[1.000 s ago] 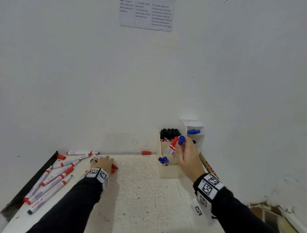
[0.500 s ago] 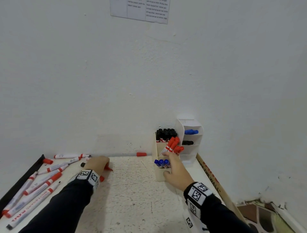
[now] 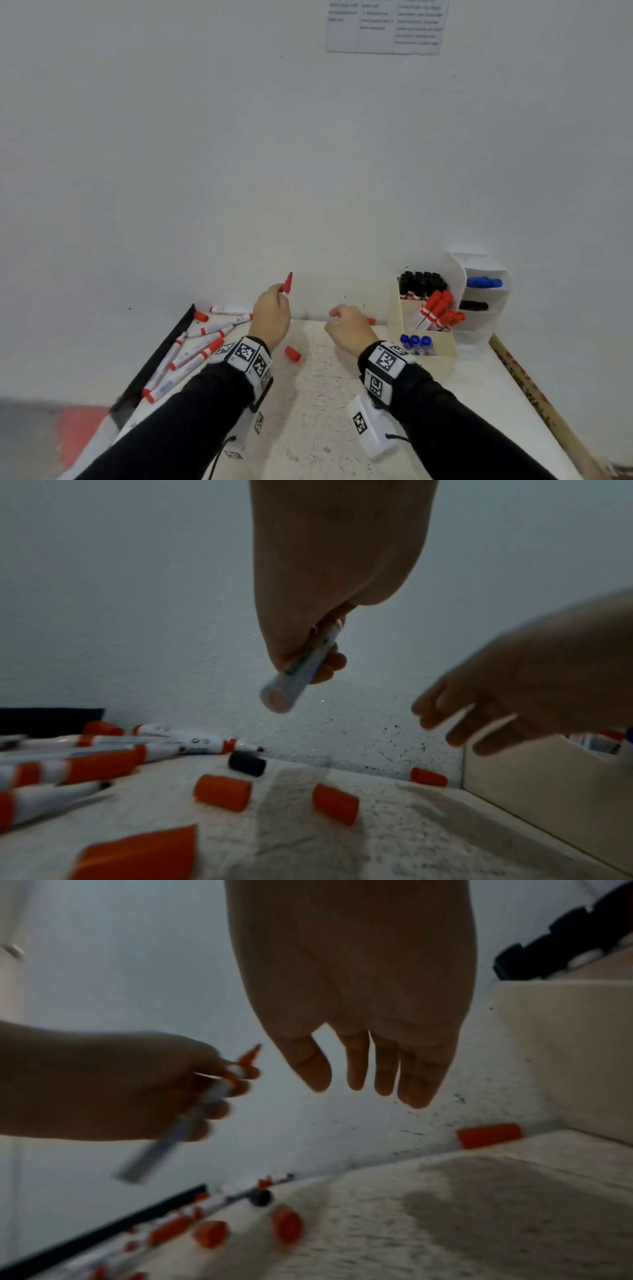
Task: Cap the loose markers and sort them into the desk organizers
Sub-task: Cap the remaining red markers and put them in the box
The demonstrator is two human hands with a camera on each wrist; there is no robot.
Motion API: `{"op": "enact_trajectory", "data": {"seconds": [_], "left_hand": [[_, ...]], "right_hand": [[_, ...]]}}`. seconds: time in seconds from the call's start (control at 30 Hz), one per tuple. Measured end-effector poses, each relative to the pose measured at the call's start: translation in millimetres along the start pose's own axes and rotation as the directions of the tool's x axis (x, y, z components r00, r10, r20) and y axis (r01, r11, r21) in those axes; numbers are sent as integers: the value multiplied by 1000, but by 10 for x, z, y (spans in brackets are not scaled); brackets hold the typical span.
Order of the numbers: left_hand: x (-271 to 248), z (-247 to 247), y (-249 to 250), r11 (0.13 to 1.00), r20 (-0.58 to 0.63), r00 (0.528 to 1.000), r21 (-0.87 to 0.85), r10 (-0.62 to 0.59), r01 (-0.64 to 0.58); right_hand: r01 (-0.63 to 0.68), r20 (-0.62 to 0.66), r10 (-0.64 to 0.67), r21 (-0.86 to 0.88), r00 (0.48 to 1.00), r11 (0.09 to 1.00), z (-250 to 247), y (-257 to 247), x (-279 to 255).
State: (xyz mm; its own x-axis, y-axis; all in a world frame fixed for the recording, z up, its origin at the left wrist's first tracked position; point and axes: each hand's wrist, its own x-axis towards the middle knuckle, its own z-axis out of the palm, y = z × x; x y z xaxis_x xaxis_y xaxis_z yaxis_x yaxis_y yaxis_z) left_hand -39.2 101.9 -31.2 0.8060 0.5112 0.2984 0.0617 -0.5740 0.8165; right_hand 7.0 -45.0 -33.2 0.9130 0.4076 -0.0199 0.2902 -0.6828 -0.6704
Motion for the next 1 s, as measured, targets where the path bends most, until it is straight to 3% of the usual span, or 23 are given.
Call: {"op": "enact_trajectory", "data": {"seconds": [0.07, 0.13, 0.33, 0.5, 0.7, 0.8, 1.0], "left_hand": [[-62, -135, -78, 996, 28, 996, -15, -83, 83], [-136, -273, -155, 994, 53, 993, -20, -104, 105], [-233, -517, -423, 992, 49, 991, 5, -124, 124], [-239, -534, -461, 985, 87, 982, -25, -165, 168], [-332, -429, -433, 986, 181, 977, -97, -113, 132], [-351, -379, -459, 994, 223, 971, -50, -84, 97], [-426, -349, -372, 984, 239, 960, -61, -148, 167]], "right_hand": [[-119, 82, 132, -145, 988, 982, 95, 85, 195], [-177, 68, 202, -271, 977, 946, 147, 176, 329], [-256, 0, 275, -362, 961, 896, 191, 481, 487], [-237, -52, 239, -437, 970, 867, 243, 607, 513], [-258, -142, 216, -474, 966, 842, 239, 647, 453], [-213, -92, 193, -473, 977, 855, 196, 654, 438], [-191, -50, 187, -416, 981, 889, 153, 550, 290]]}}
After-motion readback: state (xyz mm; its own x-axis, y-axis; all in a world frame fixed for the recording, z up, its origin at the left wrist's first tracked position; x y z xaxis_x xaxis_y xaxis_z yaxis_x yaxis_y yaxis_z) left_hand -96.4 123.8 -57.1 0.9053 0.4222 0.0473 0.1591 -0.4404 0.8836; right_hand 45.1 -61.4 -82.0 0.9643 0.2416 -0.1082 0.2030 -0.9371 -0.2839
